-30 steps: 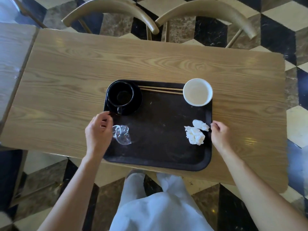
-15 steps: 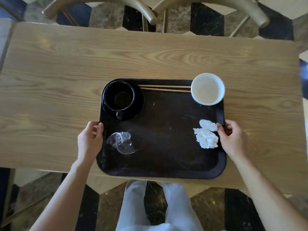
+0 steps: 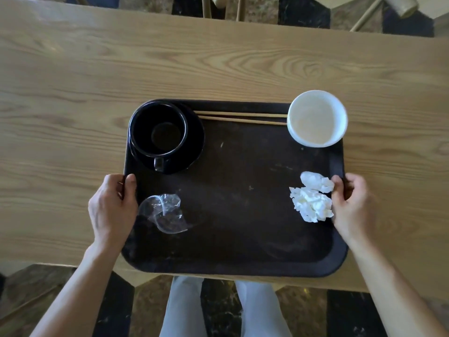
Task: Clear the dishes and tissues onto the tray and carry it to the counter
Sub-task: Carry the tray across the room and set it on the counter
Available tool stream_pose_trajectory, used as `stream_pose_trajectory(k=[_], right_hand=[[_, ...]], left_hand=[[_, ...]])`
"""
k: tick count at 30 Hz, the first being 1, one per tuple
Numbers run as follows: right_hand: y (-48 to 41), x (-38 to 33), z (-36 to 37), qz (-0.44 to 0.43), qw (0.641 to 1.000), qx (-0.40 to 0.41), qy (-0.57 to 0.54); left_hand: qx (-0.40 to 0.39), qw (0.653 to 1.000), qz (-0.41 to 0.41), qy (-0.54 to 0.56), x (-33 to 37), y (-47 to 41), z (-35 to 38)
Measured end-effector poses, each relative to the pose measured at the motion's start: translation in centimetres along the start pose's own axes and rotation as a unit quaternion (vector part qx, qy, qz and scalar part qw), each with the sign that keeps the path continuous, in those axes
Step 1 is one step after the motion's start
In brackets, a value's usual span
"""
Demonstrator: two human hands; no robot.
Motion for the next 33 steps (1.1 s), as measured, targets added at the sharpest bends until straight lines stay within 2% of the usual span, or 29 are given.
stream_pose_trajectory(k=[10,21,33], right_hand=[[-0.7,-0.5,0.4,-0.022,0.998,-0.013,-0.050],[-1.4,-1.1,-0.2,-0.020,0.999,-0.013,-0.038],[-1.8,-3.1,-4.0,0.002,0.999,0.000,-0.036]], left_hand=[[0.002,0.999,-0.031,0.024,0.1,-1.1,-0.5],[-0.006,0.998,-0.042,0.036,0.6,-1.3,-0.5],[-0.002,0.999,-0.002,0.045,4.3,-3.8,-3.5]])
Point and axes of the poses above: each hand's wrist, its own y-axis away from the middle knuckle, its own z-axis out of the palm, x = y × z, the point moved 5 cm from there along -y, towards the middle knuckle, and after that the axes turned 3 degrees about z, right-handed, at the moved point
